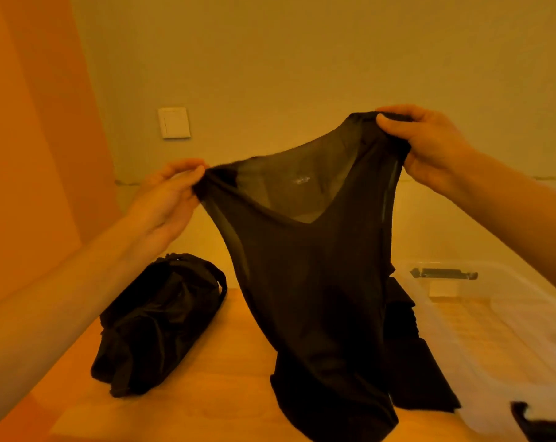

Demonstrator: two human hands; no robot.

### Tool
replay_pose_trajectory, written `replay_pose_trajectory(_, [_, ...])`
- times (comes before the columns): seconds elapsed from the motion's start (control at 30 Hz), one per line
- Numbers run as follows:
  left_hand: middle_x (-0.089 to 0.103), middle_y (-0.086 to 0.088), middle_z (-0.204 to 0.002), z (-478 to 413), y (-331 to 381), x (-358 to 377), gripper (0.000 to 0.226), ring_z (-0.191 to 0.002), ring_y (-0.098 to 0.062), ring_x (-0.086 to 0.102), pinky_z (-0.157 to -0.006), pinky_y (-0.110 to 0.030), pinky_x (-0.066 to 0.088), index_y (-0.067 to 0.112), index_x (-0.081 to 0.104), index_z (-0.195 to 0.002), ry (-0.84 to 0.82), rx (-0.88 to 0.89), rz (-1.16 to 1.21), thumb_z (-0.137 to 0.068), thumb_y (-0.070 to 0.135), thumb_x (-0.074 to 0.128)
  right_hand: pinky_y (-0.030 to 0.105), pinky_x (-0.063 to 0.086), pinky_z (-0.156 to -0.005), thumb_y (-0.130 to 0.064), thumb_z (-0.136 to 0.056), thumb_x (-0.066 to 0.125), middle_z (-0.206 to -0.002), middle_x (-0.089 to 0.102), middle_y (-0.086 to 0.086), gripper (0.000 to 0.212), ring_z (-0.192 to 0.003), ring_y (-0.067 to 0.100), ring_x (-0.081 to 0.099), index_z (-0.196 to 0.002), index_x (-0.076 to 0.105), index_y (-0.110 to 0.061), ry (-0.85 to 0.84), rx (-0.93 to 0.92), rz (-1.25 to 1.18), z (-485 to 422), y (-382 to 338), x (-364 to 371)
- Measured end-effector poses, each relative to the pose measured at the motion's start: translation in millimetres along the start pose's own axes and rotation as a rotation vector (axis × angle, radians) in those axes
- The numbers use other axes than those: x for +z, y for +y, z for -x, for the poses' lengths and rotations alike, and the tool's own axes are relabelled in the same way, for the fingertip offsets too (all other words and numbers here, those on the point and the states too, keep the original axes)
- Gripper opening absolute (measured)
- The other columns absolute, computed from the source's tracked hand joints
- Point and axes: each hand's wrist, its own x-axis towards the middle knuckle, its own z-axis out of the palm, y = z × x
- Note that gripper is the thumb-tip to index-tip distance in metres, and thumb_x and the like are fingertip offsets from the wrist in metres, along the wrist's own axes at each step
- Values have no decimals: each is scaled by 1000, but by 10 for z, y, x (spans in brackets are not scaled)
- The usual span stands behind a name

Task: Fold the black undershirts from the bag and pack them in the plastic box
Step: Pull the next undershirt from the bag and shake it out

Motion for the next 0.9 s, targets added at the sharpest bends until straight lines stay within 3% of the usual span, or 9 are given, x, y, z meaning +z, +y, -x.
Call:
replay_pose_trajectory(0.13, [77,0,-103,14,170,-62,29,-105,-14,70,-89,-26,54,19,77,-100,-31,185,-394,-74,7,81,22,56,-76,-13,-90,74,-97,71,5,7,-92,17,72,-95,72,-18,43,-75,127,-13,-33,-35])
replay_pose_trajectory(0.2, [74,4,-93,32,197,-33,27,-87,-8,67,-79,-21,52,21,77,-102,36,288,-814,-79,9,82,23,55,-73,-18,-89,76,-95,72,6,6,-90,18,72,-93,73,-22,65,-173,233,-24,-53,-52])
replay_pose_trajectory(0.27, [68,7,-83,15,235,4,20,-74,-6,59,-68,-19,46,19,77,-102,77,347,-980,-84,13,80,28,57,-72,-24,-89,77,-92,73,8,4,-87,20,73,-91,74,-25,61,-253,327,-28,-60,-66])
replay_pose_trajectory(0.37, [68,6,-82,-12,272,49,9,-71,-4,58,-65,-16,44,22,75,-97,58,398,-953,-90,16,75,39,58,-77,-33,-89,77,-94,74,12,9,-89,25,72,-89,75,-24,53,-254,417,-39,-49,-67])
replay_pose_trajectory(0.47, [70,2,-87,-95,395,77,14,-79,-6,61,-73,-21,49,26,73,-90,-34,387,-791,-96,14,68,31,54,-69,-37,-89,75,-83,71,4,17,-71,7,65,-86,76,-20,52,-256,522,-66,-80,-75])
replay_pose_trajectory(0.63, [63,0,-79,-356,846,184,26,-71,-9,60,-65,-19,48,17,65,-78,-577,108,-242,-63,20,86,26,46,-79,-34,-94,70,-83,66,-5,17,-83,5,61,-84,74,-20,-4,-201,429,-241,-386,-10])
replay_pose_trajectory(0.77, [70,-7,-91,-458,1290,319,40,-78,-13,68,-70,-22,56,17,74,-96,-760,42,-461,-65,33,93,27,50,-79,-30,-98,64,-82,68,-6,20,-82,8,65,-86,72,-17,-43,-187,331,-475,-763,85])
replay_pose_trajectory(0.83, [72,-10,-97,-501,1457,395,29,-87,-14,69,-76,-22,56,19,79,-98,-692,119,-594,-74,32,86,25,52,-81,-30,-97,66,-84,69,-5,18,-85,8,66,-87,73,-16,-55,-202,309,-566,-937,132])
replay_pose_trajectory(0.9, [73,0,-80,-516,1611,491,10,-76,-8,67,-66,-16,52,23,80,-77,-515,308,-704,-80,30,74,25,52,-82,-28,-96,68,-86,69,-3,16,-86,9,66,-87,73,-16,-57,-213,279,-663,-1078,167])
